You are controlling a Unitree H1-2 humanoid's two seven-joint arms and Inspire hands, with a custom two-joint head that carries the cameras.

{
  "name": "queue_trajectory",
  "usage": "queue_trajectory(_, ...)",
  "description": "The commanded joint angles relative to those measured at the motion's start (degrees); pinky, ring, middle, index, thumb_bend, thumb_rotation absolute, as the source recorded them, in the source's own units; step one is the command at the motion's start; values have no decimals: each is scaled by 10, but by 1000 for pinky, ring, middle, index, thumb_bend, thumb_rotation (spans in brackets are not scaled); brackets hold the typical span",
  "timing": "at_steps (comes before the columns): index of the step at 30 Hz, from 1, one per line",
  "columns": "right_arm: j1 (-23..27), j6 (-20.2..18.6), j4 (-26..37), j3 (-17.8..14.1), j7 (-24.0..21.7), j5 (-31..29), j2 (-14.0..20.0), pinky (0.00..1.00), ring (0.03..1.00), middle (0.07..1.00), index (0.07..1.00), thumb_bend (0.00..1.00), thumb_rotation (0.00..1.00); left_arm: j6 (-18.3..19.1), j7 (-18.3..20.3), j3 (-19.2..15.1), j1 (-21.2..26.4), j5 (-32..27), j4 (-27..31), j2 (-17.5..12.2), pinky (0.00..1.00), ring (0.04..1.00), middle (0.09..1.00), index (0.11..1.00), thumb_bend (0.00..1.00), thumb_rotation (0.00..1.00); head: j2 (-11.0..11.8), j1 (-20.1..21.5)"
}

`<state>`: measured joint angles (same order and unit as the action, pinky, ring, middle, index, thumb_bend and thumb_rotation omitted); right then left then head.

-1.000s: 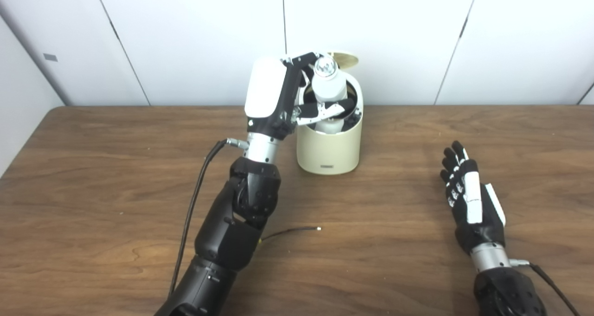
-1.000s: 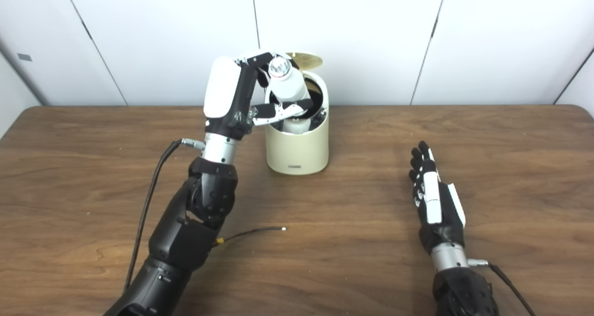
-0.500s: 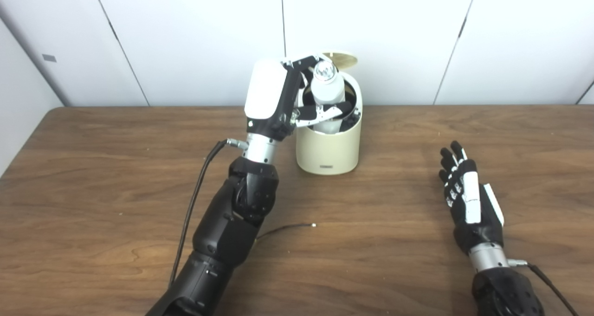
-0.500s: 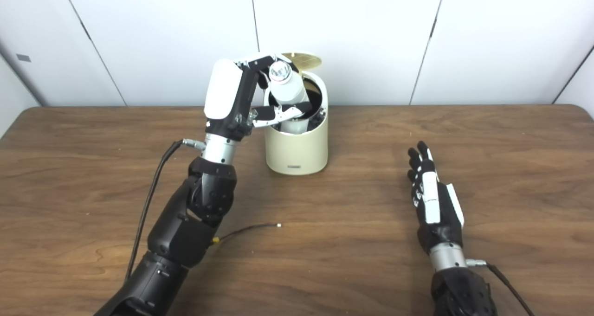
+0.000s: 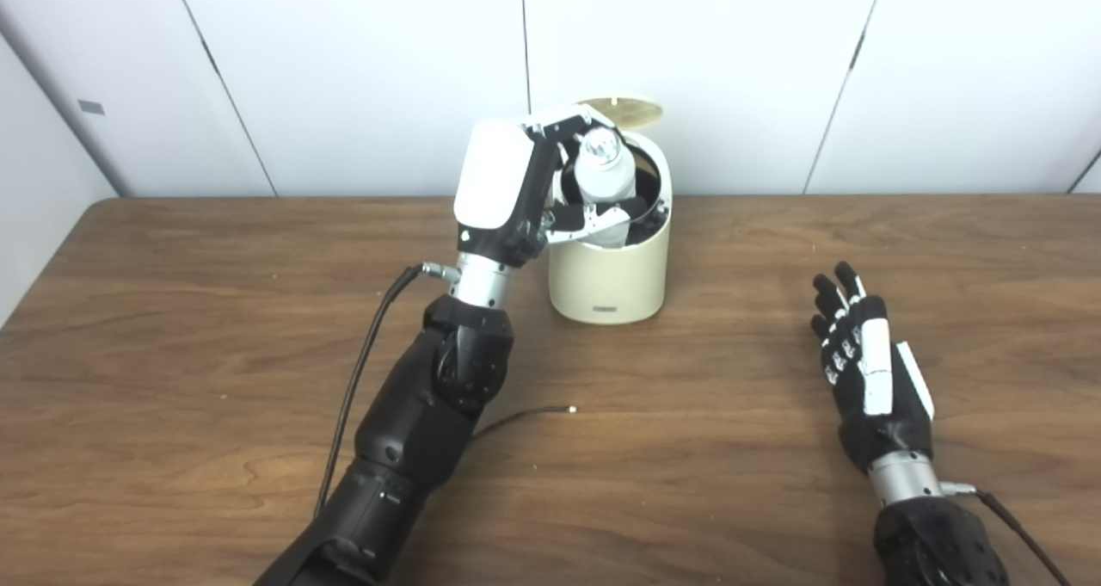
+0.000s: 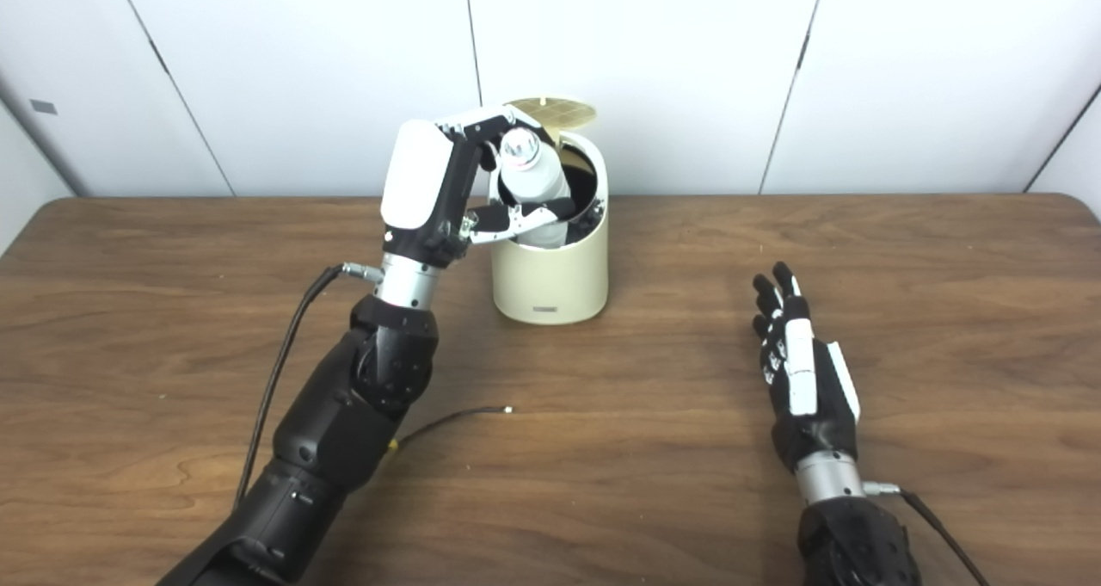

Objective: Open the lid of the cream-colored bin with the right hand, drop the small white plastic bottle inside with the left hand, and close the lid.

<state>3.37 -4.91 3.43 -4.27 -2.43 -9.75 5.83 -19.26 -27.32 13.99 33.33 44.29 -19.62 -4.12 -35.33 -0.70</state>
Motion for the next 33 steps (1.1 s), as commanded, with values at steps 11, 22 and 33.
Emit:
queue_trajectory(11, -1, -7, 10, 6, -17, -13, 2, 1000, 996, 937, 1000, 625, 960, 19, 1, 5, 22, 16, 19, -8, 321, 428, 502, 522, 475, 0, -3, -3)
queue_trajectory(22, -1, -4, 6, 5, -12, -5, 7, 1000, 980, 913, 1000, 615, 985, 65, 40, 8, 13, 11, 54, -6, 503, 574, 547, 493, 524, 26, -4, -3)
queue_trajectory(33, 2, 4, -9, 1, -12, 0, 11, 1000, 985, 914, 1000, 617, 985, 57, 84, 8, 12, -20, 61, -16, 504, 559, 588, 601, 1000, 259, -5, -5)
